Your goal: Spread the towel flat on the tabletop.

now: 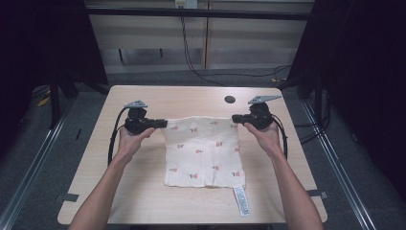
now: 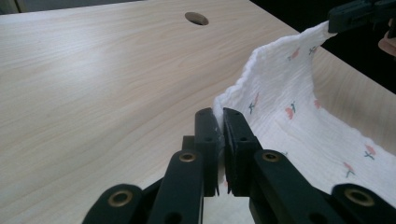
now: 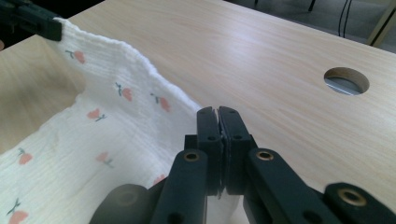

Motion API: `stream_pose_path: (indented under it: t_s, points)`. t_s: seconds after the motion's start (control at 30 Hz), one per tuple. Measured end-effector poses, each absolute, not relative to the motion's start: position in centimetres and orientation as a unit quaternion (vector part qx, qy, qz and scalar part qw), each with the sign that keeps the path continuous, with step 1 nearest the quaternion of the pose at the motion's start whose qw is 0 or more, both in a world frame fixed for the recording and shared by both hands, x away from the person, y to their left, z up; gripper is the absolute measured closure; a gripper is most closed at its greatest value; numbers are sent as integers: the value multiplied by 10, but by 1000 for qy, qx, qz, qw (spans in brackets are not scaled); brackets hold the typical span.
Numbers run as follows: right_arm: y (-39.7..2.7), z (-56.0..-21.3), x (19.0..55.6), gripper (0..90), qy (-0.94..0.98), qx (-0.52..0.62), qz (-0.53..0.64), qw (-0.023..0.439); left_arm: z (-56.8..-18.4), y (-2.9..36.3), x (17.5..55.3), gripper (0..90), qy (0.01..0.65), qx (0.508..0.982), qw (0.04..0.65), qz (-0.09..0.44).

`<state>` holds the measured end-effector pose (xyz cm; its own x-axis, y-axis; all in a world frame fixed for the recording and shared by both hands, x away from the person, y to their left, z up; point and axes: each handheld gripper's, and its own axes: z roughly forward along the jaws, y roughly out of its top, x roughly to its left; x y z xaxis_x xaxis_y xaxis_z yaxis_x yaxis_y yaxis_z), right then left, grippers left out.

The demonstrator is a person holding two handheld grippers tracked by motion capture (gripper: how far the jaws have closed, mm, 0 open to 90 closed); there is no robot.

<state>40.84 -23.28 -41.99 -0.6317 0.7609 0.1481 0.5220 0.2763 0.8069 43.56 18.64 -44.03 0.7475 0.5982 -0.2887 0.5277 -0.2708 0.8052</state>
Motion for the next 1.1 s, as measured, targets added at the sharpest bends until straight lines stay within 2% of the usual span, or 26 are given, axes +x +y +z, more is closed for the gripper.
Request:
stream_pose_path:
  t_s: [0.23,0.5,0.6,0.7,0.87,1.1]
  points:
    - [-239,-422,413,808,773,429,445,144,-435,197,435,754,365,787,495,48]
    - [-243,-420,400,778,775,424,445,148,-434,203,429,741,364,789,492,54]
    - [-244,-419,387,735,775,417,455,137,-435,202,417,745,353,797,487,52]
    - [-243,-422,378,728,781,412,451,133,-437,202,409,747,343,805,482,47]
    - [-240,-430,352,674,803,392,432,120,-441,195,384,729,314,822,475,31]
    - [-236,-441,325,645,817,384,416,111,-455,183,357,686,288,840,458,16]
